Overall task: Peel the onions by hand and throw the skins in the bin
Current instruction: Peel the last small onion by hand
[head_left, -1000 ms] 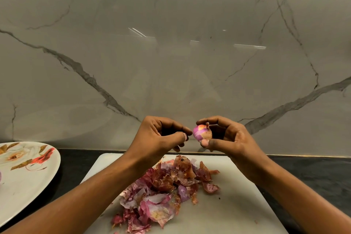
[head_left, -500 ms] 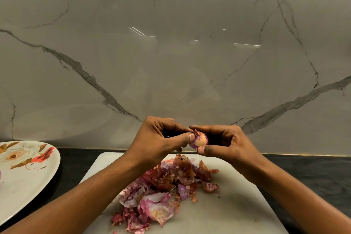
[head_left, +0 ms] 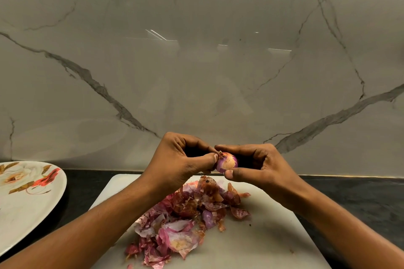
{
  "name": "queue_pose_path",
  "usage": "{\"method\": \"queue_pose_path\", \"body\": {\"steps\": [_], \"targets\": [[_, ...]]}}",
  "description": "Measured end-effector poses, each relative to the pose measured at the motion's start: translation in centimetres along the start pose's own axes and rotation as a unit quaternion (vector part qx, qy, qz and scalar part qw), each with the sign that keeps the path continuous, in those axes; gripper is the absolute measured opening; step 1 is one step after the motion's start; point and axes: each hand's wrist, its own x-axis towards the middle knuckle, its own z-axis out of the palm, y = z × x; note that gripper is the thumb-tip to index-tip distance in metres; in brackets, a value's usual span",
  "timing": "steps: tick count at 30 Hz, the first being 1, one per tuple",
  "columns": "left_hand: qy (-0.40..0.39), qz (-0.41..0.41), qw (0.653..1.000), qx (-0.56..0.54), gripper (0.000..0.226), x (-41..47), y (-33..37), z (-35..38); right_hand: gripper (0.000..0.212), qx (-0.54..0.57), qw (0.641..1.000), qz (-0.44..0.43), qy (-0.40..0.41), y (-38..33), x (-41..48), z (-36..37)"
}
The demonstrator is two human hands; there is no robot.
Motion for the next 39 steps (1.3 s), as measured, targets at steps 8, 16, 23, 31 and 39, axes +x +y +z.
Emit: {"method": "queue_pose_path", "body": {"steps": [8, 16, 23, 31, 39], "targets": [[-0.012, 0.005, 0.999, -0.030, 0.017, 0.03, 0.29, -0.17, 0.053, 0.017, 1.000, -0.001, 0.002, -0.28, 0.11, -0.13], [-0.023, -0.013, 0.999, -0.029, 0.021, 0.09, 0.28, -0.43, 0.052, -0.002, 1.000, -0.005, -0.007, -0.10, -0.11, -0.04], [-0.010, -0.009, 1.000, -0.016, 0.012, 0.04, 0.09, -0.35, 0.052, 0.001, 1.000, 0.000, -0.011, -0.15, -0.10, 0.01], [-0.004, -0.005, 1.000, -0.018, 0.010, 0.09, 0.27, -0.13, 0.055, 0.019, 1.000, 0.001, 0.002, -0.26, 0.04, -0.05], [0.000, 0.034, 0.998, 0.047, 0.008, 0.00, -0.03, -0.19, 0.051, -0.018, 1.000, -0.007, 0.012, -0.10, -0.01, 0.17]]}}
